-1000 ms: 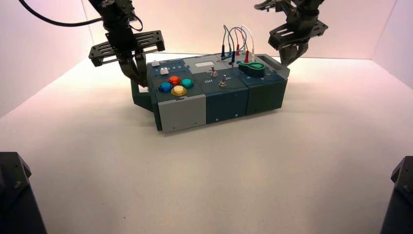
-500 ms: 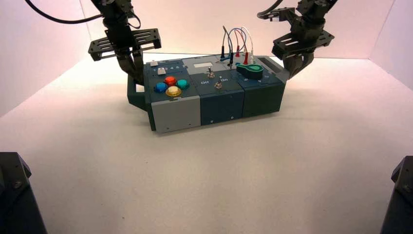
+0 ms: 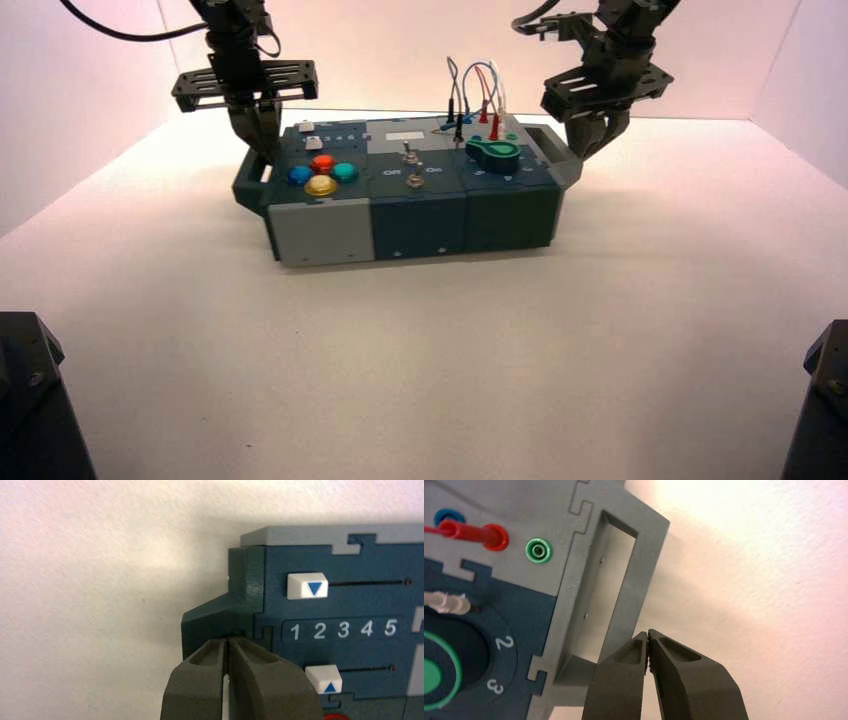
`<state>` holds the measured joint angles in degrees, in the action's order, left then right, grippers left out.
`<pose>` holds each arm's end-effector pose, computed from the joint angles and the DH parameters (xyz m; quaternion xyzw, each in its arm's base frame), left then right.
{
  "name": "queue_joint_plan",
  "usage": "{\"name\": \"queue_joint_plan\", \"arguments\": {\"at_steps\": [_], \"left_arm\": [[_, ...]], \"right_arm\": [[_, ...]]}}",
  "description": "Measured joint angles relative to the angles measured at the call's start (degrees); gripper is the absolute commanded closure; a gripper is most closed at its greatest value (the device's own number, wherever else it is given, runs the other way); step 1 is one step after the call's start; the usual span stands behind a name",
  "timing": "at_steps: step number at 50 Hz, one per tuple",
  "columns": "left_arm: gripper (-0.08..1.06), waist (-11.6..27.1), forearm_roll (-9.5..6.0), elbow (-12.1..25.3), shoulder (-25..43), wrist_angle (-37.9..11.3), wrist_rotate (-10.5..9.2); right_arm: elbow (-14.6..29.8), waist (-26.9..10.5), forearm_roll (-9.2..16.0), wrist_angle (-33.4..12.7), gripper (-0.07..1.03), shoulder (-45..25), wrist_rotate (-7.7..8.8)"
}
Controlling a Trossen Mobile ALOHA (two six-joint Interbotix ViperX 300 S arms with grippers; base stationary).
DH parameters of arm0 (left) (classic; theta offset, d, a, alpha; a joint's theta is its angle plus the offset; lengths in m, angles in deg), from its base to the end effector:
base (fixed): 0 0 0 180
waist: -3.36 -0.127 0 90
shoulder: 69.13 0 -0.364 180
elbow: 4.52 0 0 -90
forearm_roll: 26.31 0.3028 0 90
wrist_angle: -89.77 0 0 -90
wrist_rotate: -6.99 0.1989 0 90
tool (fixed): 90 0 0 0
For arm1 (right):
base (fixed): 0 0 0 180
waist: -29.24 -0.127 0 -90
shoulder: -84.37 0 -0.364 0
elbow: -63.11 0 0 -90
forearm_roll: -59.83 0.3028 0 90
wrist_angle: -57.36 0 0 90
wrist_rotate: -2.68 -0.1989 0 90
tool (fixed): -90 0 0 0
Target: Move the box to the left.
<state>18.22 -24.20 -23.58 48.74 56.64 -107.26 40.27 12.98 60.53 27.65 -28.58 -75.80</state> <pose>0.3986 -0.1016 0.0317 -0.0604 0.6424 0.0345 0.7632 0.3864 0.1140 0.0526 -0.1588 0.5927 0.1713 0.7708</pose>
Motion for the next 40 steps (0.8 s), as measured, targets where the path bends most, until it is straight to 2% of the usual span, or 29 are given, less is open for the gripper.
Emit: {"name": "queue_joint_plan", "arguments": {"at_steps": [17, 30, 33, 40], "left_arm": [[1.00, -1.5, 2.72, 4.3, 2.6, -0.9, 1.58], [1.00, -1.6, 3.16, 4.9, 2.7, -2.2, 1.67], [1.00, -1.5, 3.34, 4.8, 2.7, -2.3, 2.11], [1.00, -1.8, 3.43, 4.4, 2.5, -2.3, 2.64]], "right_arm": [[-2.1, -2.8, 2.4, 1.1, 0.95, 0.6, -0.26], [-2.9, -2.9, 3.1, 2.3, 0.95, 0.7, -0.88], [-3.0, -2.8, 3.7, 2.8, 0.95, 0.7, -1.49], [-2.9, -2.9, 4.8, 3.5, 0.95, 0.7, -1.49]]}}
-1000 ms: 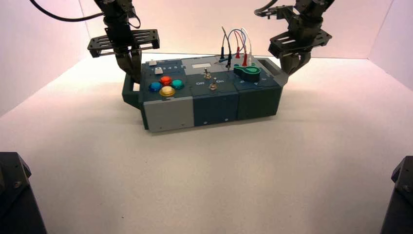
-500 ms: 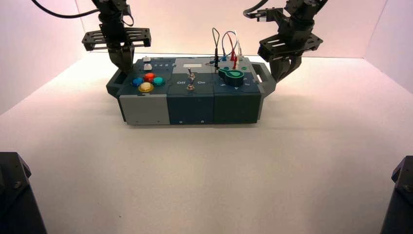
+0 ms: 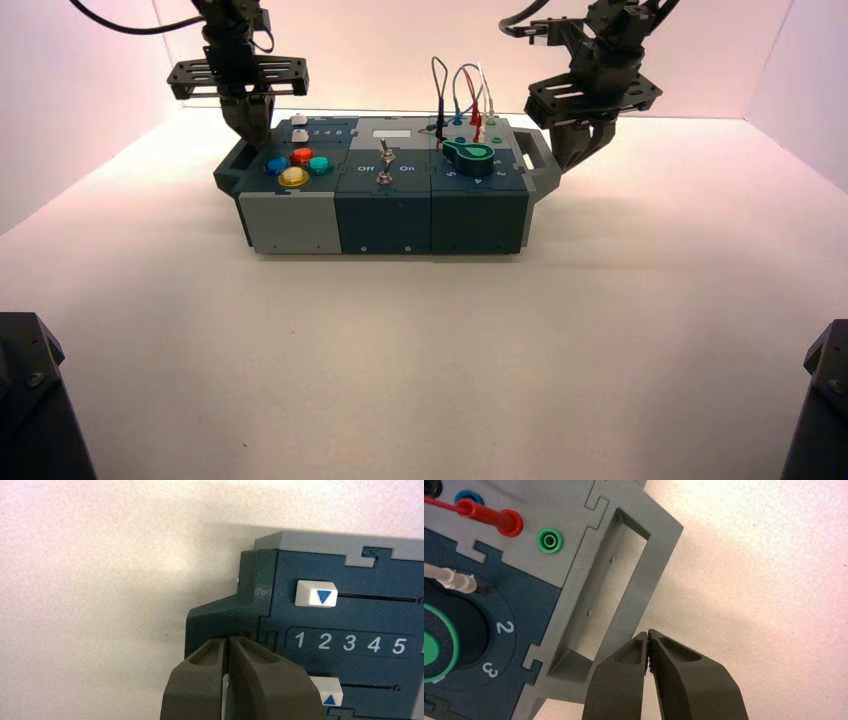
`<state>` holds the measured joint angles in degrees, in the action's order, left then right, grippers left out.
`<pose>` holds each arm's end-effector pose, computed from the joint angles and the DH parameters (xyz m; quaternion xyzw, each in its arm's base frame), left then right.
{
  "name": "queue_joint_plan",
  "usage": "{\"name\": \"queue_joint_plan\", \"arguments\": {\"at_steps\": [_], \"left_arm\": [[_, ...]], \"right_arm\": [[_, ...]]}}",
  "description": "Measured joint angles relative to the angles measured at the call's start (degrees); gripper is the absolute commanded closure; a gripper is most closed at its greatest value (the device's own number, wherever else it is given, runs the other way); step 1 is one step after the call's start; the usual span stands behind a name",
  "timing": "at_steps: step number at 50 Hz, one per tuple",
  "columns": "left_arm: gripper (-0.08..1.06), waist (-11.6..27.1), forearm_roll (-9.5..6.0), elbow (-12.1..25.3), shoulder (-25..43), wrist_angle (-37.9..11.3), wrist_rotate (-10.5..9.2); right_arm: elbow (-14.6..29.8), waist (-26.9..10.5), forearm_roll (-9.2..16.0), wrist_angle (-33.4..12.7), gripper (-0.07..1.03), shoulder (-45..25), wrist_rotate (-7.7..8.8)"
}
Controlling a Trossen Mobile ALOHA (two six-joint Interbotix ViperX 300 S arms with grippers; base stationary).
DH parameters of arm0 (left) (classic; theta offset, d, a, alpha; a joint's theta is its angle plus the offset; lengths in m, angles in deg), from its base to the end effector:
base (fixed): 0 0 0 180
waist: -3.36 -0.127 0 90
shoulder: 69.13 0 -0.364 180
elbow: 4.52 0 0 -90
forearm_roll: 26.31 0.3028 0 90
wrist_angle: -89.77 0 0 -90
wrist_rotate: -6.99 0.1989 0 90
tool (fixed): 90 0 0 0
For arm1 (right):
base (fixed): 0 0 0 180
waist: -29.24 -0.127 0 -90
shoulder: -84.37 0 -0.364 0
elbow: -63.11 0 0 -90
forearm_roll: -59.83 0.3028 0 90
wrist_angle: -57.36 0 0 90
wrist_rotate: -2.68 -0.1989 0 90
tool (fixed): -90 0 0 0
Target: Move the box to the left.
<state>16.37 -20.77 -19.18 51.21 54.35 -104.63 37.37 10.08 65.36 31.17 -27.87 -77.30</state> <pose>0.4229 -0.0863 0.0313 -0.0233 0.6409 0.0303 0.7667 0.3704 0.1376 0.0479 -0.1221 0.5887 0.1757 0.7795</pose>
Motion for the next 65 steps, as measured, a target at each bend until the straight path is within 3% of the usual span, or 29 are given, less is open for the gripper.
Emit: {"name": "queue_joint_plan", "arguments": {"at_steps": [18, 42, 50, 65], "left_arm": [[1.00, -3.6, 2.37, -2.2, -0.9, 0.8, 0.09], [1.00, -8.3, 2.81, -5.0, -3.1, 0.9, 0.00], [1.00, -9.1, 2.99, -7.1, -4.7, 0.9, -0.79], [1.00, -9.2, 2.99, -10.7, -6.9, 2.3, -1.76]], "right_arm": [[2.1, -2.9, 0.4, 0.3, 0.95, -1.7, 0.00], [8.6, -6.4, 0.4, -0.4, 0.95, -5.7, 0.35], [9.2, -7.8, 0.4, -0.4, 0.95, -6.0, 1.49], [9.8, -8.2, 0.4, -0.8, 0.95, -6.0, 1.58]]}}
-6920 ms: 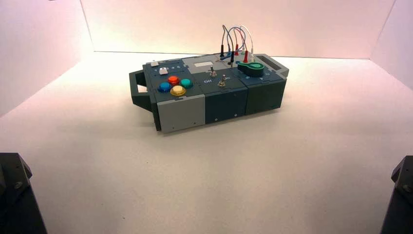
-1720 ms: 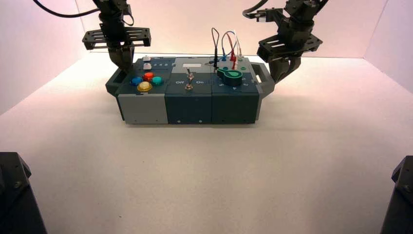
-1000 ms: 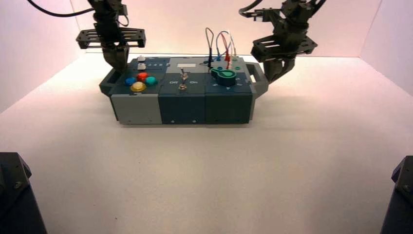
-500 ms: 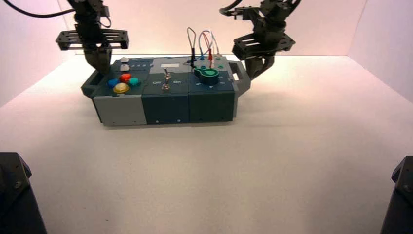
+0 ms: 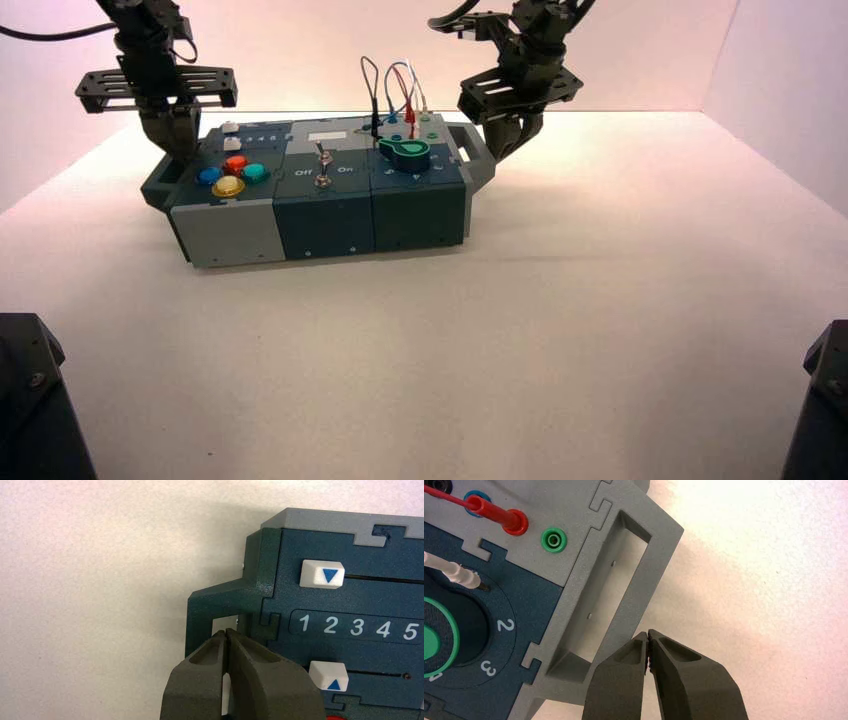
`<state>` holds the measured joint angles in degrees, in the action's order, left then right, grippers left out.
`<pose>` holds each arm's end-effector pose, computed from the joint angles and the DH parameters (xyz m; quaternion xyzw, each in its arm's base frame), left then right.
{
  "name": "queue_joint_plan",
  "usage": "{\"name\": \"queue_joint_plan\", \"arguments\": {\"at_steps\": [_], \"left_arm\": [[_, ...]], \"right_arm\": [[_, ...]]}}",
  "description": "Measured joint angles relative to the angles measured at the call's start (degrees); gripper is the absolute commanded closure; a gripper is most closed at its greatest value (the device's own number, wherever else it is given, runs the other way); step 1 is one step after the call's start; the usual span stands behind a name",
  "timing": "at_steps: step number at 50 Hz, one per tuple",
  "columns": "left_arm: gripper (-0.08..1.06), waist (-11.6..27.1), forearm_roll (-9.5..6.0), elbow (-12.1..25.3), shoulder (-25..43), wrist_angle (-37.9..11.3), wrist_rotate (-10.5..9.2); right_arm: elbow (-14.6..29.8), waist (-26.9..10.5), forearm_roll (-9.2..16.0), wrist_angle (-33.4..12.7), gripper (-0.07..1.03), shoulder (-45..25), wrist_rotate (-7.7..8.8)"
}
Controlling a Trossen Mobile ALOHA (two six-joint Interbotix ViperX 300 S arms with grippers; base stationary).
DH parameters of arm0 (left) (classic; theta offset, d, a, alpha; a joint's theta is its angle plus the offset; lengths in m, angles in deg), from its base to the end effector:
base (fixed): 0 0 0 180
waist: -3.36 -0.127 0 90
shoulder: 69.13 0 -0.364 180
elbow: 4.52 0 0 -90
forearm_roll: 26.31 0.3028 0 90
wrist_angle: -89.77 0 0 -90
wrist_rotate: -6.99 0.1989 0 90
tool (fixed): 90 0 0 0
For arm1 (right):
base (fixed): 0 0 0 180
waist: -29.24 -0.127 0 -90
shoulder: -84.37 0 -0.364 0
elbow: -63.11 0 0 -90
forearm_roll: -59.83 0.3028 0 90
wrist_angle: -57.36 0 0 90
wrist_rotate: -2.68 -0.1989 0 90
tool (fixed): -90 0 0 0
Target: Move the box to the left.
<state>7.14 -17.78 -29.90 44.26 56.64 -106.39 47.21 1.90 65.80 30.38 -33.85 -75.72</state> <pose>0.3733 -0.0085 0.0372 -0.0592 0.6444 0.0976 0.7561 0.3992 0.2170 0.0491 -0.1667 0.5548 0.2418 0.7785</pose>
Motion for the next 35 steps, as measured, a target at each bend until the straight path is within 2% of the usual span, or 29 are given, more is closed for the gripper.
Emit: {"name": "queue_joint_plan", "arguments": {"at_steps": [35], "left_arm": [[1.00, 1.2, 0.00, -1.5, -2.0, 1.4, 0.44]], "right_arm": [[0.4, 0.0, -1.1, -1.5, 0.95, 0.0, 0.00]]}}
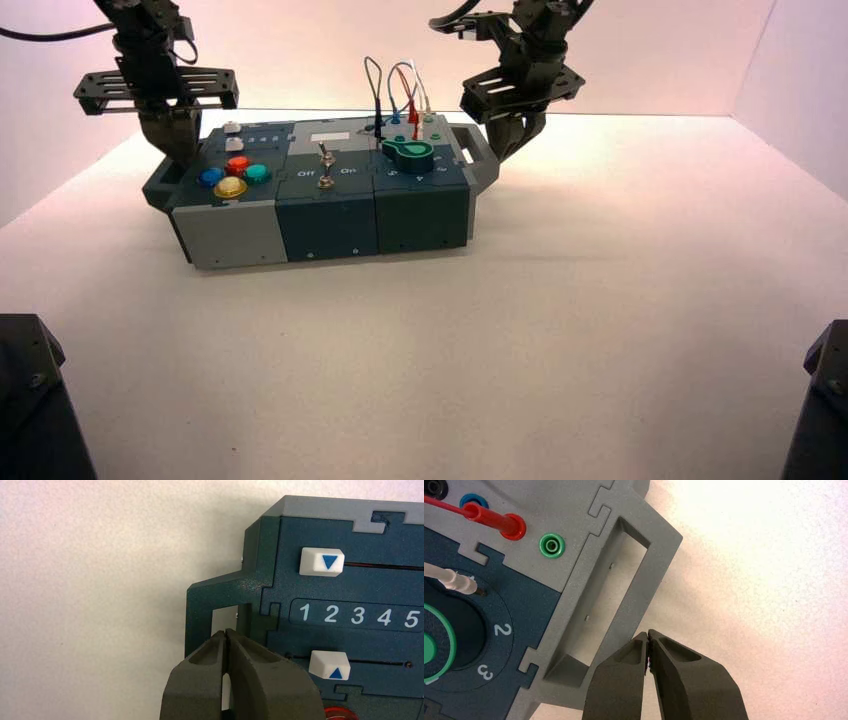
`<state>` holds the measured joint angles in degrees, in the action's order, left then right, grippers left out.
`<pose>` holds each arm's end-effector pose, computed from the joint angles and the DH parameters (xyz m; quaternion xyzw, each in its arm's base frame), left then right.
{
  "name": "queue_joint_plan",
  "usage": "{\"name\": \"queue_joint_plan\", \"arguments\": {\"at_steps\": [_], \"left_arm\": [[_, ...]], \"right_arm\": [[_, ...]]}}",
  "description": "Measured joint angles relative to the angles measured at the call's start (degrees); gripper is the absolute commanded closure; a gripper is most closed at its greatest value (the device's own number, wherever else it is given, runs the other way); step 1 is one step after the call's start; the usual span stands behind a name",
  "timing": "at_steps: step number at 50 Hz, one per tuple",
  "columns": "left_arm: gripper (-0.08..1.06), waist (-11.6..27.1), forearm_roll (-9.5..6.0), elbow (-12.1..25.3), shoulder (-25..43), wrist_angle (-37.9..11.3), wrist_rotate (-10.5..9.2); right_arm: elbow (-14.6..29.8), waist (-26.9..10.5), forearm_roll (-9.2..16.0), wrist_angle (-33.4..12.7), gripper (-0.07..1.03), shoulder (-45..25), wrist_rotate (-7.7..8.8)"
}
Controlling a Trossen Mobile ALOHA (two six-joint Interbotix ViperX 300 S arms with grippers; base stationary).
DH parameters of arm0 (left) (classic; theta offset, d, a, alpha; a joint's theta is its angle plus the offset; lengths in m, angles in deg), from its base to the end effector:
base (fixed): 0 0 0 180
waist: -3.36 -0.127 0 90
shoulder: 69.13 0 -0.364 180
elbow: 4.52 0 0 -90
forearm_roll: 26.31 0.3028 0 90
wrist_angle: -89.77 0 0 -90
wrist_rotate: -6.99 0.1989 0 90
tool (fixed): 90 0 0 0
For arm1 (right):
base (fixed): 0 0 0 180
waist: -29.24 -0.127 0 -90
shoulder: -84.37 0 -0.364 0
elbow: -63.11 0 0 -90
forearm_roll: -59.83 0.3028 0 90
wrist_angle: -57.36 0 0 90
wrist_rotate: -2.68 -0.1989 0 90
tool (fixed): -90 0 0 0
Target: Move the box to the left.
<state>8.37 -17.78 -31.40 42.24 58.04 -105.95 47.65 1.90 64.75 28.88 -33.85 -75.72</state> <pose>0.3697 -0.0168 0.0450 -0.0522 0.6331 0.0835 0.7678 0.3980 0.2149 0.0495 -0.1766 0.5601 0.2432 0.7720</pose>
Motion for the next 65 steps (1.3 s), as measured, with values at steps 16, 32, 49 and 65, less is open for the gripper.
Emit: {"name": "queue_joint_plan", "arguments": {"at_steps": [16, 32, 49, 65], "left_arm": [[1.00, 0.2, 1.41, 0.1, 0.5, 0.4, 0.44], [1.00, -2.8, 1.85, 0.1, 0.2, 0.5, 0.88], [1.00, -6.9, 2.11, 0.1, -0.4, 0.7, 0.97], [1.00, -10.9, 2.90, 0.1, -0.5, 1.1, 0.97]], "right_arm": [[0.0, 0.0, -0.2, 0.3, 0.95, -0.1, 0.00], [0.1, -2.2, -0.1, 0.7, 0.95, -0.2, 0.18], [0.3, -6.6, -0.1, 1.1, 0.95, -0.3, 0.35], [0.3, -11.0, -0.1, 1.6, 0.95, -0.4, 0.53]]}}
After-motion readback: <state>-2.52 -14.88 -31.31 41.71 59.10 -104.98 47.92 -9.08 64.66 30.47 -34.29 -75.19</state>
